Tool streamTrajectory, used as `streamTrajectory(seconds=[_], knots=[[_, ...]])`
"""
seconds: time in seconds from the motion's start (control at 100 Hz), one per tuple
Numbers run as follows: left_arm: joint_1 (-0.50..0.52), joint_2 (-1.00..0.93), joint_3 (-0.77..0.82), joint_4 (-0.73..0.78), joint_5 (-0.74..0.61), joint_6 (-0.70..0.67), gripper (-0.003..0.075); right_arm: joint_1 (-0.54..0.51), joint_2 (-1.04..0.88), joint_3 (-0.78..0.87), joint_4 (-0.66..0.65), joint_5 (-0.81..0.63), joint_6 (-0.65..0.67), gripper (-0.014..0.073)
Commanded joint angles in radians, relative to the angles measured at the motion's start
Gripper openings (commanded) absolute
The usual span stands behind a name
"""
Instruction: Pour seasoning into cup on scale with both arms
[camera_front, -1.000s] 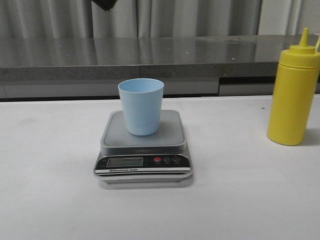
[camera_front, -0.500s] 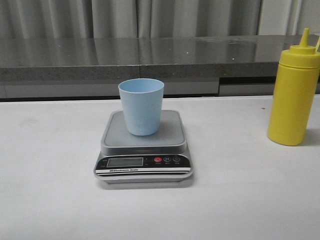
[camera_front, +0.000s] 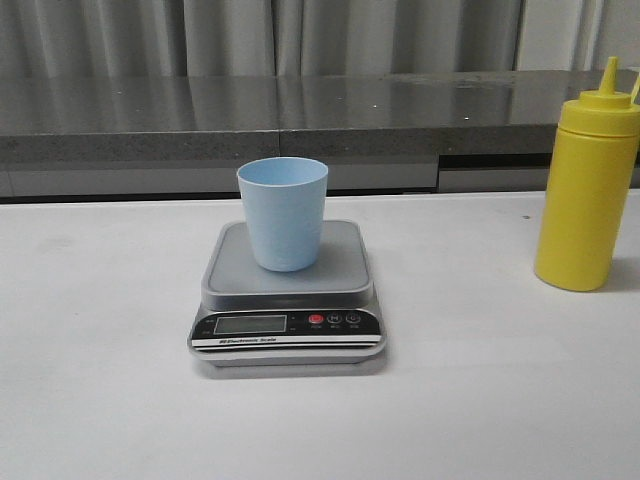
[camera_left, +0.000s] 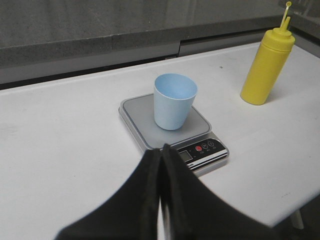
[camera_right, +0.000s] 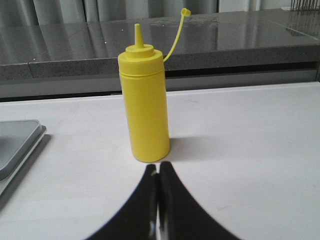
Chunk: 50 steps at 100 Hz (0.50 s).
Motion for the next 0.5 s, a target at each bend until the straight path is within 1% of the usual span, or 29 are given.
streamTrajectory(seconds=[0.0,0.29,0.49], knots=[[0.002,-0.065,0.007,-0.015,-0.076,-0.008,-0.002,-0.006,-0.021,-0.017,-0.015,-0.073,-0.005,-0.0068],[0.002,-0.291,0.109,-0.017,-0.037,-0.008,-0.002,-0.006,-0.021,-0.017,-0.015,-0.078,-0.005,-0.0068],[0.002,-0.37,0.118,-0.017,-0.035,-0.008,-0.002,-0.006,-0.018,-0.018,-0.015,-0.147,-0.005,-0.0068]])
